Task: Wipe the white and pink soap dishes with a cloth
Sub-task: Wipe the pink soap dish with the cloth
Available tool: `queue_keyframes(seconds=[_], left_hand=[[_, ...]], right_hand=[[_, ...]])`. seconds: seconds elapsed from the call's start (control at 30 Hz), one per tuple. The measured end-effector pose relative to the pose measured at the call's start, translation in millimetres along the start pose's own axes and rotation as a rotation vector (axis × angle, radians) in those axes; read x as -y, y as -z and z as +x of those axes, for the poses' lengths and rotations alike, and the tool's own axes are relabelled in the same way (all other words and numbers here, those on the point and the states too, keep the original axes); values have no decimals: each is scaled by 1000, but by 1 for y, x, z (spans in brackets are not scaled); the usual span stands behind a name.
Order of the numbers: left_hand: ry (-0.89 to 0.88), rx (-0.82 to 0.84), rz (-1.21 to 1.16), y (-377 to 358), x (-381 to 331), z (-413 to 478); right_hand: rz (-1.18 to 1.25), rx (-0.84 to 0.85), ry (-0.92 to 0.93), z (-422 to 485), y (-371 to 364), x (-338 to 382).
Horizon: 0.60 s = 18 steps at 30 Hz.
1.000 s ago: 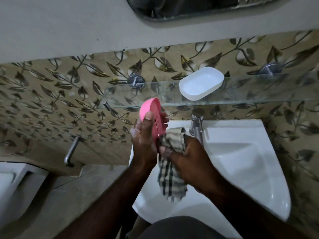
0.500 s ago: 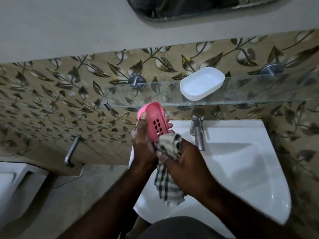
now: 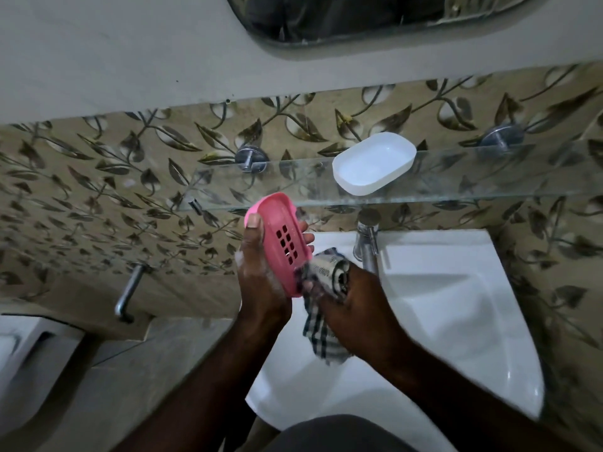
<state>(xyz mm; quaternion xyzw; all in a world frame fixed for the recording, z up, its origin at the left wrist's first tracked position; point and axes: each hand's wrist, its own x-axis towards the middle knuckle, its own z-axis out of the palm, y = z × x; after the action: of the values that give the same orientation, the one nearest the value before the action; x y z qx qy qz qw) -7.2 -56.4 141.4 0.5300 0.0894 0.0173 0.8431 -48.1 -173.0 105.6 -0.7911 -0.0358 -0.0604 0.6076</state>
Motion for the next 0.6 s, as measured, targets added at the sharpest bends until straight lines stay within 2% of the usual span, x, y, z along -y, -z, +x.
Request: queue_keyframes(seconds=[0.1, 0.2, 0.33, 0.4, 0.53, 0.6], left_hand=[[57, 35, 10, -4, 3, -7], [35, 66, 14, -6, 3, -5], [57, 195, 1, -4, -2, -1], [86, 210, -38, -1, -3, 1], [160, 101, -29, 1, 5, -4], [187, 97, -7, -2, 13, -12]], right_hand=[[9, -129, -20, 13, 8, -3], [-37, -174, 33, 27, 7, 7], [-24, -242, 40, 34, 9, 12], [-42, -226, 31, 25, 10, 6], [-173, -85, -20, 0, 11, -2], [-191, -107, -27, 6, 14, -1]])
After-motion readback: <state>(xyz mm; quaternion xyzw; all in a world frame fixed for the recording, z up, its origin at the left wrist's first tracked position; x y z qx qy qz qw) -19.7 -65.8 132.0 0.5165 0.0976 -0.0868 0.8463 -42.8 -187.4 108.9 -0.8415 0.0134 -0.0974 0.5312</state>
